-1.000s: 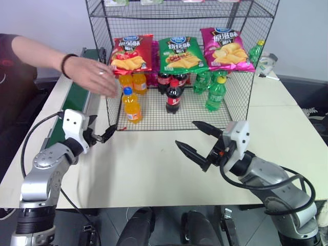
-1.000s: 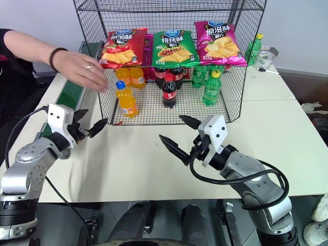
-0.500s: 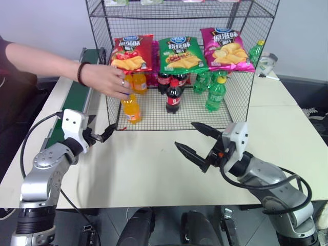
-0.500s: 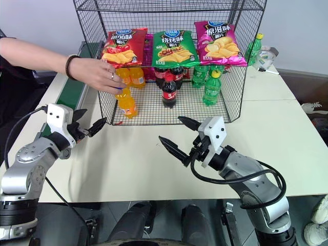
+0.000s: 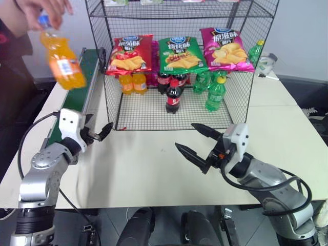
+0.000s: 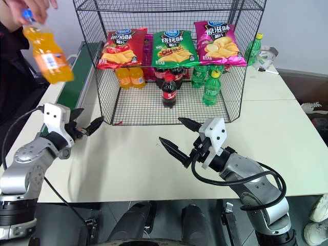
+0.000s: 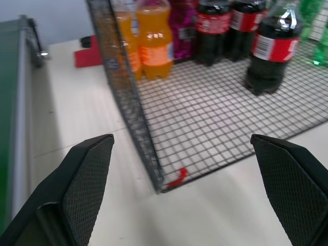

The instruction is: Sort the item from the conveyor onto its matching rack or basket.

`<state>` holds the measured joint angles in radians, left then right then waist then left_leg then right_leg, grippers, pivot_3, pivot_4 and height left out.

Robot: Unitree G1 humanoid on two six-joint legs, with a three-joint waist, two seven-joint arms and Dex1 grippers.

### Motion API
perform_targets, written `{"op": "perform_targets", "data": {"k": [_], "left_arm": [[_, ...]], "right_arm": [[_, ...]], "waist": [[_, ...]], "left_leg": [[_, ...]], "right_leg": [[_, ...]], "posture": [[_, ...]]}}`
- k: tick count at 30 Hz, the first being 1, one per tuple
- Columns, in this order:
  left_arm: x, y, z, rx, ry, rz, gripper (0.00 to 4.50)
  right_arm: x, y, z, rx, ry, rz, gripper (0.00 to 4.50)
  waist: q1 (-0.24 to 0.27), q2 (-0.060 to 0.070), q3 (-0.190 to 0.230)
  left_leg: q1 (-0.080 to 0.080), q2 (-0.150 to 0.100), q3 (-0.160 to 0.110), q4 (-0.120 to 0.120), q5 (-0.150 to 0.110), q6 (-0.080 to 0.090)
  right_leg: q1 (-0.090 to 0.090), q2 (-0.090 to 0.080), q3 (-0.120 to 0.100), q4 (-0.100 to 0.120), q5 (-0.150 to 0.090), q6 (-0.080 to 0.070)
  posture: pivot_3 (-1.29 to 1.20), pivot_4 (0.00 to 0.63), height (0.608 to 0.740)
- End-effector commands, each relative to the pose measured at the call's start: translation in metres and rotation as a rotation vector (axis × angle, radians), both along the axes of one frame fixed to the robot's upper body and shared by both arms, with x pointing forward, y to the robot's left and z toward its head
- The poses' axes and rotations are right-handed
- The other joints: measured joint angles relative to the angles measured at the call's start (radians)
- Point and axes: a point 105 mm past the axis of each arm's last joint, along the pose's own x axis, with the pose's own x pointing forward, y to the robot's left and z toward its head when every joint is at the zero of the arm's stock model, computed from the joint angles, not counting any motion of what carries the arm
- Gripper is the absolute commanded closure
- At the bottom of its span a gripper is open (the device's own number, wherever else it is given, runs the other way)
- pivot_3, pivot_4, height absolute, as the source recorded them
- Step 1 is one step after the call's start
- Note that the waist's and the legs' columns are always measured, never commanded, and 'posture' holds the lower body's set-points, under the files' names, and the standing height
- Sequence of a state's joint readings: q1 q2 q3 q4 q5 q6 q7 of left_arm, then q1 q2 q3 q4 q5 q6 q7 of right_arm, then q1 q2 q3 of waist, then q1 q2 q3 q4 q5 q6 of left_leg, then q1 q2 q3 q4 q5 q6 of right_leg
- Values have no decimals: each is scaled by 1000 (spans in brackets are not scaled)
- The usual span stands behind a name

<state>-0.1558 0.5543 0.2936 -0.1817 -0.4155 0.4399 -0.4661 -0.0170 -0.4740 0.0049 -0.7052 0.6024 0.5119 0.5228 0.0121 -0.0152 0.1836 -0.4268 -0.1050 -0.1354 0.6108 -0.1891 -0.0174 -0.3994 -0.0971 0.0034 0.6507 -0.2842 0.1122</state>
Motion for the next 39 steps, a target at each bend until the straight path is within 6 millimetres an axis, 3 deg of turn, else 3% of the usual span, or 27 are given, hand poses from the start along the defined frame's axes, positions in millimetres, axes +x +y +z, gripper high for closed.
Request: {"op": "perform_targets", "data": {"k": [1,11,23,36,39], "left_arm": [[2,40,23,-2,-111,210,46],[-7,99,27,-42,-183,515,46],[-14,103,9,-91,-160,514,46],[-13,111,18,85,-264,600,46],[-12,109,10,26,-225,573,46]], "right_arm": [[-3,2,7,22,-41,14,0],[-3,8,7,30,-45,38,0],[-4,13,9,34,-52,50,0],[-3,11,8,34,-51,51,0],[-4,11,8,35,-51,54,0]], "waist": [[0,0,0],[1,0,0],[0,0,0],[1,0,0],[1,0,0]], "left_leg": [[0,0,0,0,0,0],[0,0,0,0,0,0],[0,0,0,0,0,0],[0,0,0,0,0,0],[0,0,0,0,0,0]], "right_leg": [[0,0,0,0,0,0],[0,0,0,0,0,0],[0,0,0,0,1,3],[0,0,0,0,2,3],[0,0,0,0,2,3]], "posture": [[0,150,740],[0,150,740],[0,150,740],[0,150,740],[0,150,740]]}}
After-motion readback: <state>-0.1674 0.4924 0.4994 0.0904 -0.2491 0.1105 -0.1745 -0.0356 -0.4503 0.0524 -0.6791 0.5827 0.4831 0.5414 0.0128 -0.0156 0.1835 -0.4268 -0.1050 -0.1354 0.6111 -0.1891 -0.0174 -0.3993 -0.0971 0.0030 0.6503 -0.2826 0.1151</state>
